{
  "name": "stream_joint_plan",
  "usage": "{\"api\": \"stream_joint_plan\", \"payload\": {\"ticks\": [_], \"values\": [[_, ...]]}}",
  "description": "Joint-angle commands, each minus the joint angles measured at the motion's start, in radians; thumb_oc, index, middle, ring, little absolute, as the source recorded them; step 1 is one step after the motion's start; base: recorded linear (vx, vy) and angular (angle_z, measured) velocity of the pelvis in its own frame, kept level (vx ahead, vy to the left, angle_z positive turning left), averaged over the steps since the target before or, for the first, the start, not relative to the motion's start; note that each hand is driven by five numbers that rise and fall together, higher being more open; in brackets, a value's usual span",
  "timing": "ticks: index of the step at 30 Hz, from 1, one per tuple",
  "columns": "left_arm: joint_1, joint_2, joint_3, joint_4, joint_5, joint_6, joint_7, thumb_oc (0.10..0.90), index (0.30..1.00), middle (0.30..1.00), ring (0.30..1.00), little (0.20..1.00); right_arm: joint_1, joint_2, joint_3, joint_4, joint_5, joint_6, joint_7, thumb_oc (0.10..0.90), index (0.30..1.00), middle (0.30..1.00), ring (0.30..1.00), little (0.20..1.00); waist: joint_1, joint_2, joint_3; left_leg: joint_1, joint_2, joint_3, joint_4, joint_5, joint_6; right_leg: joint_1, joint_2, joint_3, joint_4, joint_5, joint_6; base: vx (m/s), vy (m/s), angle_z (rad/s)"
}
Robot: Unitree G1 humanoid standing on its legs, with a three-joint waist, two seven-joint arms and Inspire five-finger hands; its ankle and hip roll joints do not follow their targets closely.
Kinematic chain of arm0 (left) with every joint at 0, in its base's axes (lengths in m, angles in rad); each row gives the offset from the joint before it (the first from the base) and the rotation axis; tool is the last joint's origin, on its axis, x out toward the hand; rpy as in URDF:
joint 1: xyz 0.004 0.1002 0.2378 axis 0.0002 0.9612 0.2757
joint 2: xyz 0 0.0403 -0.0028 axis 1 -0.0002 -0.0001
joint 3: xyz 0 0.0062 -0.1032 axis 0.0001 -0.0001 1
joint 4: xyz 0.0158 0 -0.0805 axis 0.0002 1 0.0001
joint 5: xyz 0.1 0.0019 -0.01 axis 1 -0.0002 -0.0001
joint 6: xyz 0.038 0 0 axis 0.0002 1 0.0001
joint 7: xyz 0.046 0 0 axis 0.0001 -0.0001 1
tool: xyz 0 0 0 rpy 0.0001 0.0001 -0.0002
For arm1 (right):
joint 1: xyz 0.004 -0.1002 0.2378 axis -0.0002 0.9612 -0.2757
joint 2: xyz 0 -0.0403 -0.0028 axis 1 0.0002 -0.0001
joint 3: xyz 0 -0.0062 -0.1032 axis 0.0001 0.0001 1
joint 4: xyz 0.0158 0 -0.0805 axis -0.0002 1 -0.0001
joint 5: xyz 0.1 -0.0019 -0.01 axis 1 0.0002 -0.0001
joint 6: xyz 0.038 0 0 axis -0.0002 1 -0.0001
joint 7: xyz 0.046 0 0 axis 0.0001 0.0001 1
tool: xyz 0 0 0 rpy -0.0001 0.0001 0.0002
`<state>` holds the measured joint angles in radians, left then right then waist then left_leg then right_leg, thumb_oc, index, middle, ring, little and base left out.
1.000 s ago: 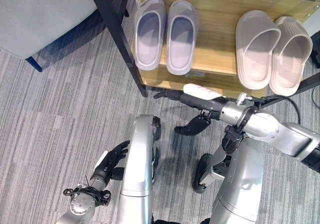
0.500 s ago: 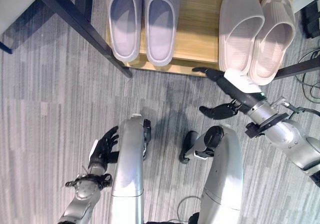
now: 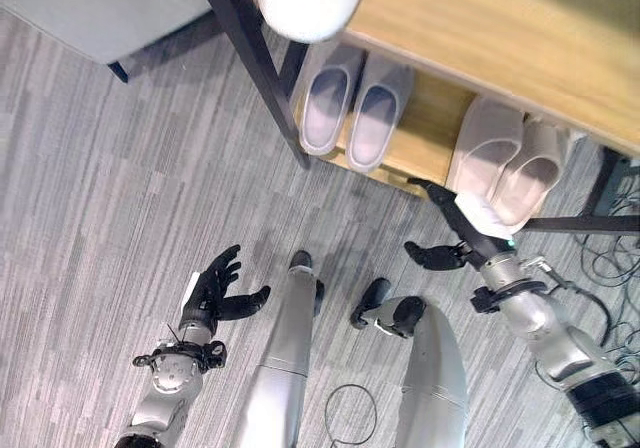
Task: Arrange the slippers neatly on the shoe rack.
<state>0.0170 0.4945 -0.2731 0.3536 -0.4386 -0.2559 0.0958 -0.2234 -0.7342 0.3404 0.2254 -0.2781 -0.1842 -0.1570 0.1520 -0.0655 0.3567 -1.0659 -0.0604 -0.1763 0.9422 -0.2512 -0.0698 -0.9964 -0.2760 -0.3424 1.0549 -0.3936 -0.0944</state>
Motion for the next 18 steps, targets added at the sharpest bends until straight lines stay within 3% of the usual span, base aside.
{"api": "stream_joint_plan", "payload": {"ticks": [1, 10, 11, 12, 13, 18], "values": [[0.014, 0.015, -0.031, 0.001, 0.045, -0.032, -0.04, 0.8, 0.9, 0.9, 0.9, 0.9, 0.033, 0.034, 0.018, 0.036, -0.04, -0.023, -0.02, 0.8, 0.9, 0.9, 0.9, 0.9, -0.005, -0.014, -0.069, 0.082, 0.041, -0.033, -0.226, 0.122, -0.004, 0.113, 0.016, 0.011, -0.218, 0.068, 0.096, 0.07, -0.121, 0.1], [0.062, -0.013, -0.037, 0.035, 0.091, -0.013, -0.064, 0.8, 0.9, 0.9, 0.9, 0.9, 0.1, 0.179, 0.079, 0.394, -0.087, 0.018, -0.051, 0.8, 0.9, 0.9, 0.9, 0.9, 0.029, -0.008, -0.127, 0.626, 0.069, -0.057, -0.77, 0.294, -0.061, 0.65, 0.141, -0.118, -0.714, 0.191, 0.138, 0.14, -0.116, 0.16], [0.067, -0.015, -0.037, 0.034, 0.095, -0.01, -0.064, 0.8, 0.9, 0.9, 0.9, 0.9, 0.102, 0.19, 0.079, 0.431, -0.087, 0.022, -0.053, 0.8, 0.9, 0.9, 0.9, 0.9, 0.035, -0.001, -0.136, 0.65, 0.07, -0.058, -0.807, 0.326, -0.056, 0.675, 0.149, -0.134, -0.759, 0.225, 0.136, 0.11, -0.064, 0.06], [0.068, -0.016, -0.036, 0.034, 0.095, -0.01, -0.064, 0.8, 0.9, 0.9, 0.9, 0.9, 0.101, 0.19, 0.081, 0.433, -0.088, 0.021, -0.054, 0.8, 0.9, 0.9, 0.9, 0.9, 0.032, -0.004, -0.138, 0.668, 0.076, -0.059, -0.815, 0.303, -0.06, 0.689, 0.156, -0.121, -0.762, 0.202, 0.141, 0.06, 0.002, 0.03], [0.077, -0.019, -0.035, 0.033, 0.105, -0.008, -0.065, 0.8, 0.9, 0.9, 0.9, 0.9, 0.121, 0.212, 0.079, 0.508, -0.087, 0.028, -0.057, 0.8, 0.9, 0.9, 0.9, 0.9, 0.041, 0.006, -0.155, 0.719, 0.081, -0.056, -0.87, 0.362, -0.067, 0.752, 0.167, -0.137, -0.835, 0.258, 0.145, 0.14, -0.075, 0.06], [0.089, -0.028, -0.033, 0.031, 0.133, 0.004, -0.067, 0.8, 0.9, 0.9, 0.9, 0.9, 0.153, 0.253, 0.058, 0.637, -0.077, 0.042, -0.05, 0.8, 0.9, 0.9, 0.9, 0.9, 0.043, 0.019, -0.214, 0.859, 0.106, -0.03, -1.007, 0.417, -0.076, 0.907, 0.207, -0.125, -1.012, 0.303, 0.167, 0.12, -0.057, 0.0]]}}
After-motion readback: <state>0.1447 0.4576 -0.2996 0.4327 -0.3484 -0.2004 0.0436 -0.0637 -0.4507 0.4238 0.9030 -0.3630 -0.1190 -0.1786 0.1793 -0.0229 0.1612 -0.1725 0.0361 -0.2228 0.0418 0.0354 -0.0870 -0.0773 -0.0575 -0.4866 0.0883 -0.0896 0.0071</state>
